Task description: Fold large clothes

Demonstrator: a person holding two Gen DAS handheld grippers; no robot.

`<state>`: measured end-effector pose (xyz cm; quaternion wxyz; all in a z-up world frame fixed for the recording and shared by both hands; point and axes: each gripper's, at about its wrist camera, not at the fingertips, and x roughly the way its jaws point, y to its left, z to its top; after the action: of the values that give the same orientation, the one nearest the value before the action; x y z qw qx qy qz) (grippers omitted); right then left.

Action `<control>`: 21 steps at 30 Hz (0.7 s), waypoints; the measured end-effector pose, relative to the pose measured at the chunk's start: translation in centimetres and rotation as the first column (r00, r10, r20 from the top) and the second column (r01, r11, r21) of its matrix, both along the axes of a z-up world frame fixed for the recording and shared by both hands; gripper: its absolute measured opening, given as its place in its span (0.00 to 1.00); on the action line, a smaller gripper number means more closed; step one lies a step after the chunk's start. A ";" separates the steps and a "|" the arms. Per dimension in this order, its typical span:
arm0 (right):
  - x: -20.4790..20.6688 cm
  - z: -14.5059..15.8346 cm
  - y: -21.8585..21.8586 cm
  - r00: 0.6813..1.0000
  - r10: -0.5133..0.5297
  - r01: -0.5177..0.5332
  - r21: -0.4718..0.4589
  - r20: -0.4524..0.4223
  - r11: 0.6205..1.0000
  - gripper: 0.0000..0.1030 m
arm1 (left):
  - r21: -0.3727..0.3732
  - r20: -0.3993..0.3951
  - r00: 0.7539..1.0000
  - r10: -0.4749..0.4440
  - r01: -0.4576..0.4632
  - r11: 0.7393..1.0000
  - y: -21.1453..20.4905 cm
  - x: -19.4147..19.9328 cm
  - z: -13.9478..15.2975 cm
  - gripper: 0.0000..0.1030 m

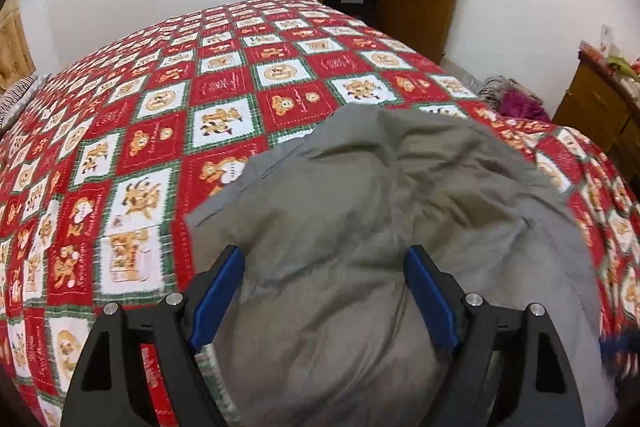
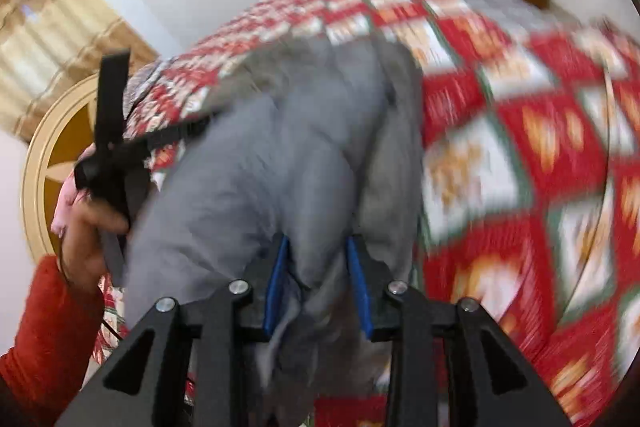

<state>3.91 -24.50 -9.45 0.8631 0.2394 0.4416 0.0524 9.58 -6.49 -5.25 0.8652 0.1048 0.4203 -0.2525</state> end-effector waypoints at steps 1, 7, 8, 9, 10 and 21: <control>-0.5 -1.2 0.0 0.999 -0.033 0.034 0.026 -0.005 0.999 0.35 | 0.003 -0.006 1.000 0.003 -0.003 1.000 -0.5 0.1 -0.2 0.81; -2.1 -3.9 0.8 0.987 -0.144 0.141 0.047 0.064 0.989 0.33 | 0.063 0.056 0.998 -0.006 0.002 0.998 -1.9 -0.6 -1.2 0.86; -2.0 -3.8 1.0 0.989 -0.138 0.137 0.029 0.059 0.990 0.33 | 0.061 0.058 0.998 -0.005 0.001 0.998 -1.7 -0.7 -1.2 0.86; -1.9 -3.5 1.1 0.990 -0.129 0.129 0.017 0.050 0.992 0.33 | 0.053 0.052 0.999 -0.009 0.007 0.999 -1.3 -0.8 -0.8 0.86; -1.7 -2.9 1.1 0.994 -0.106 0.107 -0.010 0.030 0.994 0.36 | 0.039 0.037 0.999 -0.011 0.009 0.999 -0.7 -0.7 -0.4 0.86; 5.3 5.0 -3.6 0.987 -0.059 0.069 -0.063 0.152 0.996 1.00 | -0.355 -0.146 0.970 0.193 -0.233 0.905 12.0 0.1 2.2 0.90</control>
<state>9.17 -28.09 -4.49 0.9027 0.2191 0.3692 0.0274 9.66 5.46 -3.05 0.8679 -0.1202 0.4201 -0.2362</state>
